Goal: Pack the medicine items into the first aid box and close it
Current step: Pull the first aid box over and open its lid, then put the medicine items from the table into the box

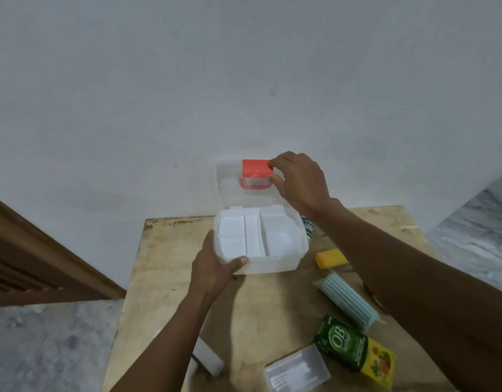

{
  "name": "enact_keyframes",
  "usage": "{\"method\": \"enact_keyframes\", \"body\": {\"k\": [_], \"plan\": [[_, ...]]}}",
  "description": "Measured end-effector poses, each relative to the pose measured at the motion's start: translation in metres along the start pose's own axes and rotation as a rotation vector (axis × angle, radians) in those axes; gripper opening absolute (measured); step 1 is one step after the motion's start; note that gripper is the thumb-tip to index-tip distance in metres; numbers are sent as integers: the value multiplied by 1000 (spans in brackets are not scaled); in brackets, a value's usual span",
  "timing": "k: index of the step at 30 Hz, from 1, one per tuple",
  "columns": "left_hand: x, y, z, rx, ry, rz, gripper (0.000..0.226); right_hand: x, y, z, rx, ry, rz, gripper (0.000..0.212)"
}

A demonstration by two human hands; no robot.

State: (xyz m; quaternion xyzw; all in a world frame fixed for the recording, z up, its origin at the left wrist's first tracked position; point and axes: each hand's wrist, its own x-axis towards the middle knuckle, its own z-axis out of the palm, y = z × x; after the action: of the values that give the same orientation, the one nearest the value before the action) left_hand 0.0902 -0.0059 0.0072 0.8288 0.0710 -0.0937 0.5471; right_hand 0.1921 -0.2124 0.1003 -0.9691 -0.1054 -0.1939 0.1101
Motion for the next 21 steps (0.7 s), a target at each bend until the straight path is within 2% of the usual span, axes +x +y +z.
{"method": "enact_keyframes", "body": {"k": [12, 15, 19, 21], "plan": [[2, -10, 8, 22, 44, -100, 78, 1, 7, -10, -33, -110, 3, 37], [2, -12, 8, 37, 49, -122, 82, 0, 7, -9, 1, -164, 32, 43], [3, -9, 7, 45, 9, -136, 101, -7, 10, -11, 28, -184, 67, 60], [5, -5, 5, 115, -28, -99, 98, -13, 13, -12, 40, -175, 90, 62]]}}
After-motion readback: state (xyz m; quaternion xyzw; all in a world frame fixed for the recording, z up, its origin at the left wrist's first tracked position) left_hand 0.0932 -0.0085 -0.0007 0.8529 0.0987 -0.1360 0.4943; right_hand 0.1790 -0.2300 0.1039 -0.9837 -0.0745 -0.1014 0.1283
